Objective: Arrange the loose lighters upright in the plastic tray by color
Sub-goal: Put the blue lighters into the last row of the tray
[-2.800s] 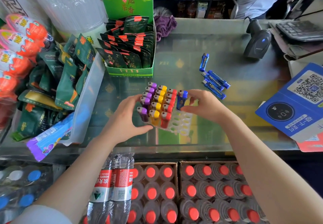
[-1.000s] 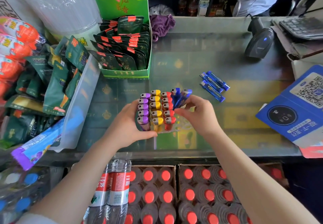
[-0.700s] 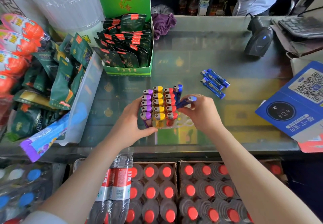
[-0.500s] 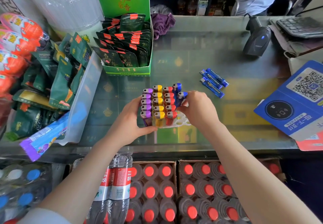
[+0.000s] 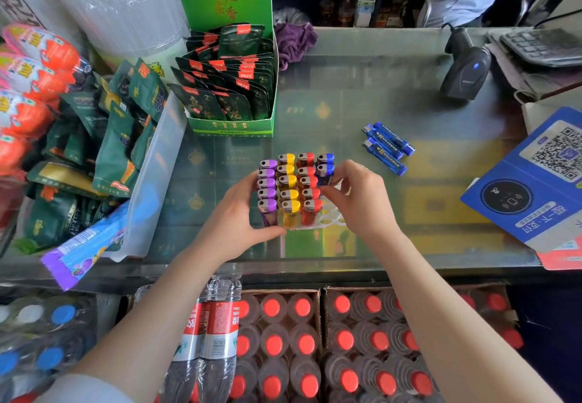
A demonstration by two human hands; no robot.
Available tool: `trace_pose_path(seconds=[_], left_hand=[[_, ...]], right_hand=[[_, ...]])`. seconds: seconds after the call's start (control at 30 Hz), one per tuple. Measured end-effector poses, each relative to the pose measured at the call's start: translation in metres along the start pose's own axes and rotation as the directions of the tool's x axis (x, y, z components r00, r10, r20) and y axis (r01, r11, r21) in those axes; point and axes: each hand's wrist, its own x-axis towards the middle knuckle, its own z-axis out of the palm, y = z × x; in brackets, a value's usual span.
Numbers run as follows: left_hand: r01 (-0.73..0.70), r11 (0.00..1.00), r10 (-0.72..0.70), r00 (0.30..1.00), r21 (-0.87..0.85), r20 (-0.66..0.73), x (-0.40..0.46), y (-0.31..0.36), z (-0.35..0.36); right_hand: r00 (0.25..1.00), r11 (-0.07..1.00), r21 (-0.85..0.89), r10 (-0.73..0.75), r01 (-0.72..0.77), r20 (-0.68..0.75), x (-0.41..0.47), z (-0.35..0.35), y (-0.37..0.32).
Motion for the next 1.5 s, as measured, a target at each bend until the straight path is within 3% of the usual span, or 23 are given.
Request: trace_pose_path(seconds=[0.3, 0.47, 0.53, 0.6, 0.7, 0.83, 0.97, 1.13, 1.37, 1.5], left_hand=[[0.019, 1.0, -0.019, 1.0, 0.013, 0.005, 0.0, 0.007, -0.004], [0.022, 0.999, -0.021, 1.0, 0.031, -0.006, 0.0, 0.01, -0.004], [0.025, 0.999, -0.025, 1.0, 0.036, -0.012, 0.0, 0.01, -0.003], [0.031, 0.999, -0.03, 0.999, 0.039, -0.019, 0.0, 0.012, -0.002], [0.038, 0.998, -0.038, 0.999, 0.043, -0.01, 0.002, 0.013, -0.002], [0.05, 0.997, -0.049, 0.999, 0.061, -0.009, 0.003, 0.014, -0.001], [0.052, 0.997, -0.051, 0.999, 0.062, -0.005, 0.003, 0.013, -0.001], [0.042, 0.998, -0.043, 0.999, 0.045, 0.008, 0.002, 0.012, 0.001], [0.055, 0.998, -0.055, 0.998, -0.042, 0.007, -0.001, 0.011, -0.001], [0.075, 0.996, -0.072, 0.995, -0.045, 0.065, 0.0, 0.006, -0.006]], right_hand=[[0.996, 0.995, 0.063, -0.084, 0.082, 0.035, 0.005, 0.0, 0.013], [0.964, 0.982, -0.041, -0.175, 0.187, 0.198, 0.01, -0.011, 0.018], [0.96, 0.972, -0.059, -0.214, 0.228, 0.18, 0.01, -0.017, 0.023], [0.988, 0.981, -0.127, -0.152, 0.15, -0.009, 0.011, -0.021, 0.029], [0.973, 0.935, -0.34, 0.02, -0.1, -0.231, 0.014, -0.025, 0.043], [0.969, 0.864, -0.479, 0.042, -0.157, -0.242, 0.017, -0.028, 0.061], [0.97, 0.861, -0.477, 0.073, -0.178, -0.231, 0.022, -0.027, 0.065], [0.986, 0.812, -0.563, 0.094, -0.155, -0.136, 0.036, -0.029, 0.065], [0.989, 0.906, -0.397, 0.137, -0.149, -0.059, 0.036, -0.018, 0.038], [0.988, 0.994, 0.068, 0.092, -0.084, -0.126, 0.011, -0.025, 0.015]])
